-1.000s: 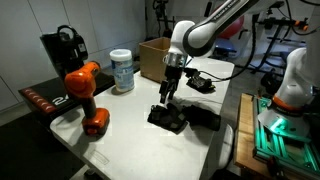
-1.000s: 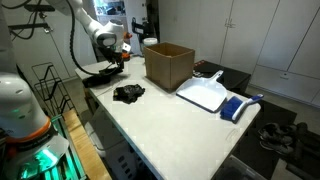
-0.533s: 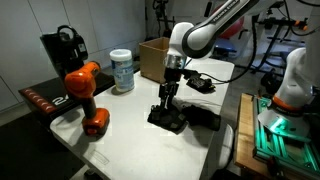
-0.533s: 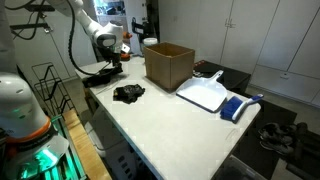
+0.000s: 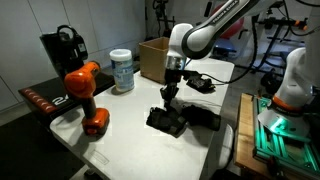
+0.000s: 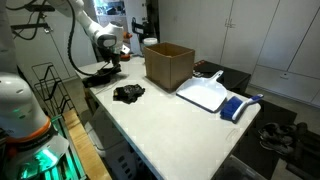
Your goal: Pick up the far right glove and stack it on the second far right glove, Pick up the far left glove and stack it on the second far left glove, pick up the gloves stack on the left and put it on top of the gloves stack on the right, pick up the gloves stack and put it in the cardboard box on the table
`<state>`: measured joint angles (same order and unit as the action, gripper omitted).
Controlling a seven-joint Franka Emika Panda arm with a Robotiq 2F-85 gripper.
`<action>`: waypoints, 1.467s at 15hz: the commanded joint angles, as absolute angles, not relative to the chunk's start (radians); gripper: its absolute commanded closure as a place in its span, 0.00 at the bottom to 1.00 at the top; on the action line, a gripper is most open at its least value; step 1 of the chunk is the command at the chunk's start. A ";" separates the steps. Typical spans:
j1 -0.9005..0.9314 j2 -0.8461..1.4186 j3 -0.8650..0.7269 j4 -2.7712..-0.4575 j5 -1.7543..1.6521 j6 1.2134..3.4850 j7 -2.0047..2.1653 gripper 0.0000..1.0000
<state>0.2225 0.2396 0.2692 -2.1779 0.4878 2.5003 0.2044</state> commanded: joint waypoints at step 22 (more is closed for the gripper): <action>0.249 -0.224 0.286 -2.464 1.072 2.342 -0.232 0.99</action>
<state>0.2296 -0.1248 0.3221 -2.3600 1.0002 2.3629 -0.1976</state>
